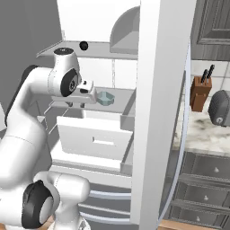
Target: Place the condiment bottle and mustard from the counter to the top shelf of the fridge. If the existing items in the fridge are on the top shelf, move them to other shelves.
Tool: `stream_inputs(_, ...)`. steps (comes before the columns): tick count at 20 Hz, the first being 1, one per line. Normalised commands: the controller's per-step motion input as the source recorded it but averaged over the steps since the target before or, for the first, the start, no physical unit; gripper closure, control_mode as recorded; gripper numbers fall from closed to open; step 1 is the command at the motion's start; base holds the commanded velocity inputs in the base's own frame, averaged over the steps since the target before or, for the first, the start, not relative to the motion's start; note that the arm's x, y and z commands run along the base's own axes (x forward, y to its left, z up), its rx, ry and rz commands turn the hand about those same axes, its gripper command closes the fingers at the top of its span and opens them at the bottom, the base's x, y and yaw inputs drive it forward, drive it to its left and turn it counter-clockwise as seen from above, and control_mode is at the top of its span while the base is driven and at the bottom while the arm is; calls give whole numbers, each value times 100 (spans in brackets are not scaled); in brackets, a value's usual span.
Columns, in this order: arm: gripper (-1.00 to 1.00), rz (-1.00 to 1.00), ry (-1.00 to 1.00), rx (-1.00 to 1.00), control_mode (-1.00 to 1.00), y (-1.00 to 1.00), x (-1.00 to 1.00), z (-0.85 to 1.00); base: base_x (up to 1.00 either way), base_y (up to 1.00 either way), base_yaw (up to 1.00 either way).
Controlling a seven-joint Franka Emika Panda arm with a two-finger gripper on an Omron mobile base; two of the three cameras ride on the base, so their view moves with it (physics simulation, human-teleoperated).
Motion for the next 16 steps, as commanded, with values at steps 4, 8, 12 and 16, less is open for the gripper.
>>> stream_inputs(4, -100, 0, -21, 1, -100, 0, -23, 33, 0, 0, 0)
stream_inputs(8, -100, 0, -48, 6, -100, 0, -37, 91, 0, 0, 0)
stream_inputs(12, -100, 0, -32, 6, -100, 0, -11, 93, 0, 0, 0)
stream_inputs(16, -100, 0, -12, 0, -100, 6, 12, 76, 0, 0, 0)
